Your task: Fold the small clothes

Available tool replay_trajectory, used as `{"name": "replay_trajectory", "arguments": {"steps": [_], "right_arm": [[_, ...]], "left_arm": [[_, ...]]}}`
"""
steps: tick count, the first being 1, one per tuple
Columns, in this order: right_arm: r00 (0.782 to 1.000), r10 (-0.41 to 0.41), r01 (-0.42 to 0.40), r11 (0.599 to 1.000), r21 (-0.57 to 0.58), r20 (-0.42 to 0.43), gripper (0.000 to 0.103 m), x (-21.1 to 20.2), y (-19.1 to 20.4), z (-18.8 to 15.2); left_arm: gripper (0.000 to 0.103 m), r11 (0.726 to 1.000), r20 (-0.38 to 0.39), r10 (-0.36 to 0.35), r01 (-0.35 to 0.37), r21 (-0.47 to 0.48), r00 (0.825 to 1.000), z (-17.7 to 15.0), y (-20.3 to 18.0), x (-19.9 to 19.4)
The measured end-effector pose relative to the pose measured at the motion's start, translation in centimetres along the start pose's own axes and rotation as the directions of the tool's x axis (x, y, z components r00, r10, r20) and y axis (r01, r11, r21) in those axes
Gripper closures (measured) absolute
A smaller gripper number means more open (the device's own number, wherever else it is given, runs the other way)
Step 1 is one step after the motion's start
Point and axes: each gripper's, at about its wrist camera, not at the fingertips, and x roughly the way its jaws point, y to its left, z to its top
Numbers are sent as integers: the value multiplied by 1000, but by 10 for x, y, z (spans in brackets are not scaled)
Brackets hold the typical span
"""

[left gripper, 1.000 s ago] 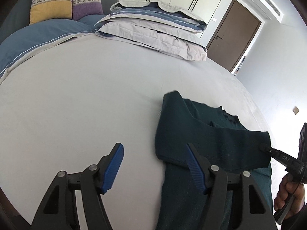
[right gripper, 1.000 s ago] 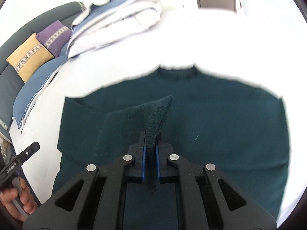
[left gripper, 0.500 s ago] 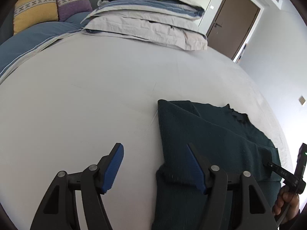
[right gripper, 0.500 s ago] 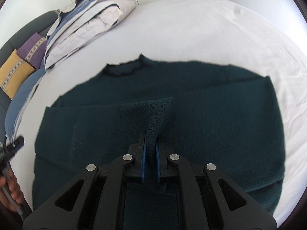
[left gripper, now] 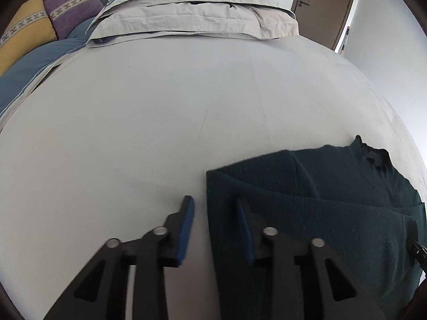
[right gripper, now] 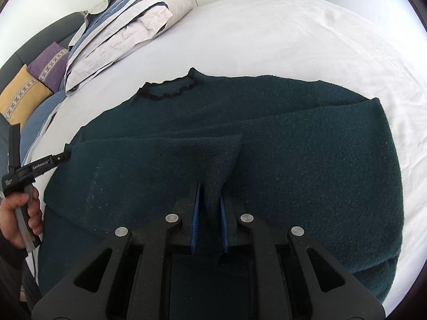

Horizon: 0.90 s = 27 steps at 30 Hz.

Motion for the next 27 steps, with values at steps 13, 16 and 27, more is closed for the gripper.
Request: {"name": "replay_trajectory", "arguments": {"steps": [13,16,27], "right_arm": [[997,66,-71,988,138,36,97,14,-24,0],[998,53,-57,990,130,37,96,9,-18,2],[998,-32,30,998,51,49,95,-5,-7,10]], "left_arm": [[78,999,60,23,-25,28,998,-8,-1,2],[75,997,66,49,-52,50,997,-9,-5,-7],[69,995,101,74,-81,62,992,-31,-2,-18]]}}
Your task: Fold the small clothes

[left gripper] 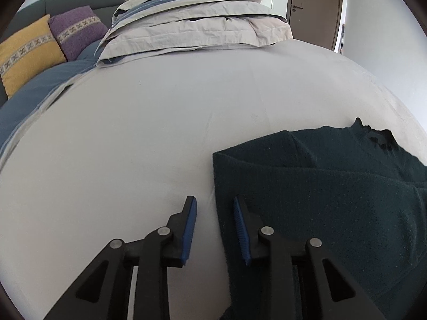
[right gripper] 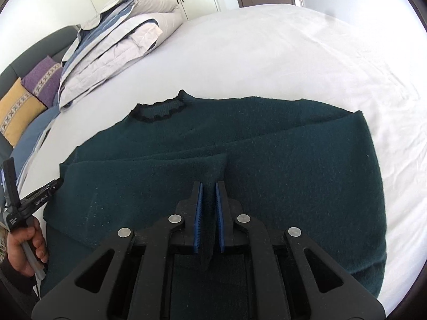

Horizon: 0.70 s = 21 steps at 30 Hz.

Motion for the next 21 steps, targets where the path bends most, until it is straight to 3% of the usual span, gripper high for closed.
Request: {"name": "replay_trajectory", "arguments": {"steps": [4,8,12,16,19,20,21], "right_arm": [[999,47,-47,997,58,4,96,10,-17,-7],[1000,-8,8,1000,13,11,96,10,-8,-8],[1000,23,-23,999,42,16,96,13,-16,-10],[998,68,-70,992,106,15,92,2,-29,-11],[999,16,-22,992,122,48,65,-31,-33,-22],[997,3,-13,992,128,77,49,-46,-34,-29],[994,1,-16,990,137,113,40,-63,-37,-38]], "left_arm": [[68,1000,-2,0,0,0,1000,-1,0,2],[68,1000,2,20,-20,16,1000,-2,-3,2],[67,1000,1,15,-15,8,1000,-2,-2,3],[52,1000,-10,18,-18,-9,1000,2,4,-6],[48,999,-15,-5,4,-43,1000,-6,17,-32],[48,999,-10,-16,15,-48,1000,-12,21,-42],[48,999,-6,-20,20,-45,1000,-18,25,-53]]}}
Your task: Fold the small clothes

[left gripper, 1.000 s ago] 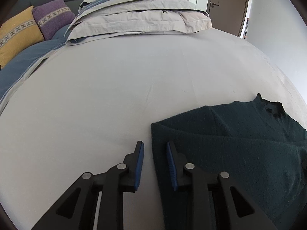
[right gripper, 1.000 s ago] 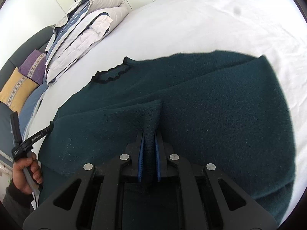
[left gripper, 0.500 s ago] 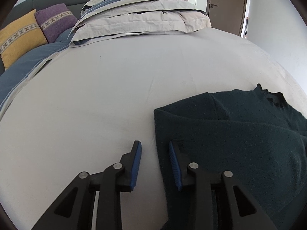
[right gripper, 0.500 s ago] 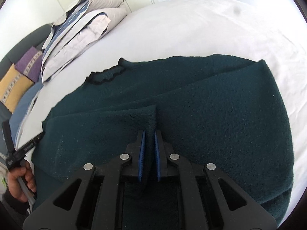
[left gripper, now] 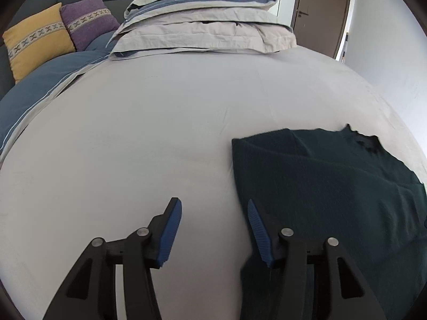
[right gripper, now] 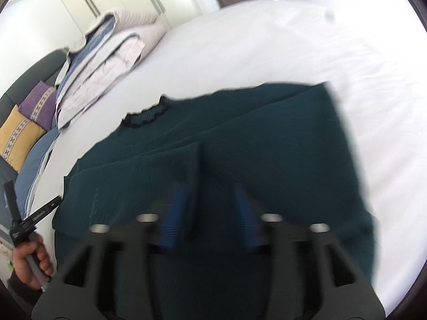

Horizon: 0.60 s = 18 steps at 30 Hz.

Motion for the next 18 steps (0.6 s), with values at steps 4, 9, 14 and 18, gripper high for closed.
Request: {"name": "replay_trajectory", "arguments": {"steps": [4,9,14,18], "right_arm": [[999,20,-23,998,60,43,35,-55,-21,-29],[999,34,-37,995,98,30,35,-103,-43,-70],[998,53,-55,992,112,21,35,-146,-66,-108],[997,78,-79,989,124,12,35,-175,-86,-134]], "left_arm": [[36,999,-21,-45,45,-8,999,-37,14,-42],[31,990,-92,-136,138,20,987,-104,16,-86],[31,973,-139,-228,222,-57,964,-153,31,-117],[31,949,-166,-305,284,-140,938,-177,49,-139]]}}
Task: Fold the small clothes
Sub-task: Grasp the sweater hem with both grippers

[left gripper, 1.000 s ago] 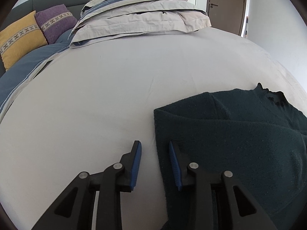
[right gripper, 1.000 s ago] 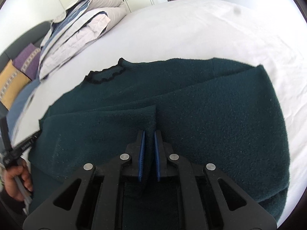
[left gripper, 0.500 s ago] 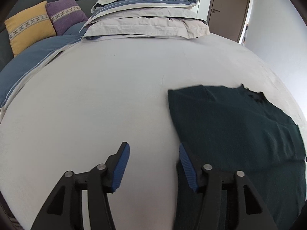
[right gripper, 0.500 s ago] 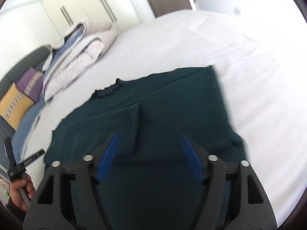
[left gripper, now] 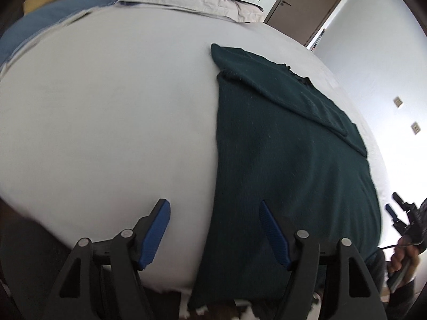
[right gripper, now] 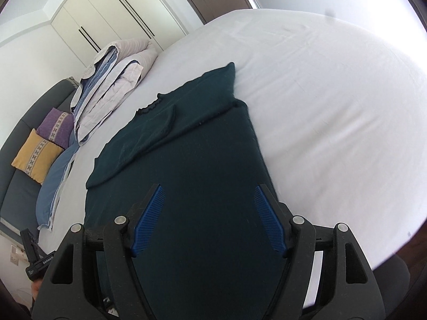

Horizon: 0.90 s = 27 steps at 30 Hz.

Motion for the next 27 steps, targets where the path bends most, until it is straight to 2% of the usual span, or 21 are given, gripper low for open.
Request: {"name": "replay_trajectory", "arguments": {"steps": [3,6,8,10,13,16,19,21,22,23,24,27], "right_arm": [[999,18,-18,1000,-7,-27,35,-17,-11,-18],[998,20,-21,1000,-11,-66,35,-26,-20,-32],[996,31,-31,1000,1,-89,35,-30,-27,-40],[993,27,-27,1000,7,-112,38,-33,-32,-46],[990,28,-30,999,-10,-136,40,-35,-32,-52],[986,23,-30,999,-40,-165,40,-37,-30,-55],[981,13,-23,999,-48,-192,40,-37,-31,-55],[979,9,-19,999,-43,-206,41,-40,-34,-57],[978,4,-13,999,-45,-209,41,-42,-35,-56],[977,-3,-7,999,-47,-214,41,-42,-36,-54],[976,-13,2,999,-50,-217,41,-44,-37,-54],[971,-32,19,998,-53,-239,42,-51,-43,-54]], "left_arm": [[33,998,-56,-56,54,-25,997,-18,8,-7],[35,997,-95,-70,67,-30,993,-34,15,-9],[43,995,-117,-87,81,-58,989,-42,22,-7],[47,991,-137,-109,97,-87,985,-45,27,-2],[48,990,-173,-125,112,-82,977,-53,24,6],[47,994,-165,-103,97,-45,981,-57,19,9],[48,991,-165,-127,117,-64,978,-58,23,9],[53,992,-166,-115,106,-64,979,-59,23,9],[59,993,-167,-108,100,-59,980,-59,22,8],[73,993,-169,-114,107,-52,979,-59,21,8],[79,992,-181,-121,116,-38,976,-60,18,9],[81,997,-198,-75,80,17,977,-62,9,12]]}}
